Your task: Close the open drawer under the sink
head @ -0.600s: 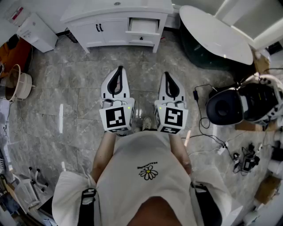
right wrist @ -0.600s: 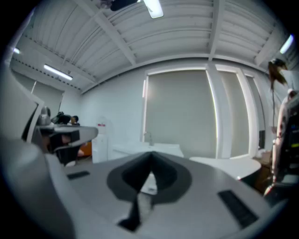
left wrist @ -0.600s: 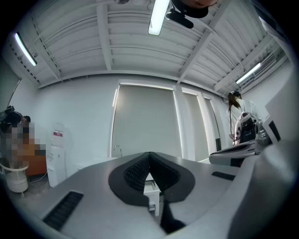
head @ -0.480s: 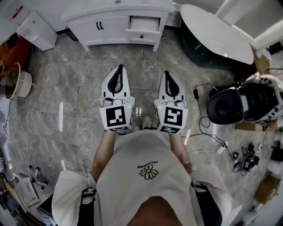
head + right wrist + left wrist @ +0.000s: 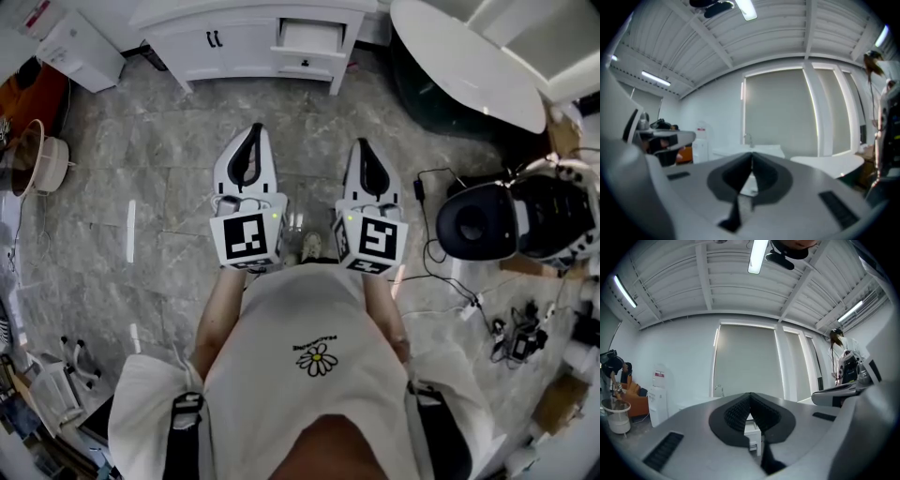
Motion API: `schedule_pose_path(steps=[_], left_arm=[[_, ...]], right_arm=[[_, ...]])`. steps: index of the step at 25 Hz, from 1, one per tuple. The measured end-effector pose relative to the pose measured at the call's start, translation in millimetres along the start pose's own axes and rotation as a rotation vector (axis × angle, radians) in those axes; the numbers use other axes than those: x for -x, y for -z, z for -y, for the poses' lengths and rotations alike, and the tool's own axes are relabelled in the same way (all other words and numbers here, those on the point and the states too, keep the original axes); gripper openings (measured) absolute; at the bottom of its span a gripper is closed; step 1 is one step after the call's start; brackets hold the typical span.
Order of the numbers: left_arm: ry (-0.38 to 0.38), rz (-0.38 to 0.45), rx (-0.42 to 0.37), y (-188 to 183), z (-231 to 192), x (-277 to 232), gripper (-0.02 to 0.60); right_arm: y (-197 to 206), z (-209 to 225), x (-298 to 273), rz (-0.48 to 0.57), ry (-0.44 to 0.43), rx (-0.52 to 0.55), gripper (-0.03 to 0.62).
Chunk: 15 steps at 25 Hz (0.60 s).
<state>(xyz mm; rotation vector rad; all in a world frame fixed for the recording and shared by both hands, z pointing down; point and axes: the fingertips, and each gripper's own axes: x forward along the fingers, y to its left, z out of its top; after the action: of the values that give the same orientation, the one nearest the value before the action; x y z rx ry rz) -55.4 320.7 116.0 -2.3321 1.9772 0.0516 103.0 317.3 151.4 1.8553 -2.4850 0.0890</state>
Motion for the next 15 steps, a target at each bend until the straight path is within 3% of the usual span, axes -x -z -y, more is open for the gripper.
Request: schedule_pose_path(steps=[4,11,15], left_arm=[[-0.008,-0.014,0.001,2,2,-5,0.020],[-0.032,0.052,0.014,-5,11,-15,0.020],[-0.037,0.041,0.001,1,18,-29,0.020]], right_arm=[[1,2,-6,-0.004,-0.016,0.019,0.029],[5,24,-18,0.007,-0.023,-0.065,0.029],[16,36,-28,-0.017,-0.037,-0.070,0.029]])
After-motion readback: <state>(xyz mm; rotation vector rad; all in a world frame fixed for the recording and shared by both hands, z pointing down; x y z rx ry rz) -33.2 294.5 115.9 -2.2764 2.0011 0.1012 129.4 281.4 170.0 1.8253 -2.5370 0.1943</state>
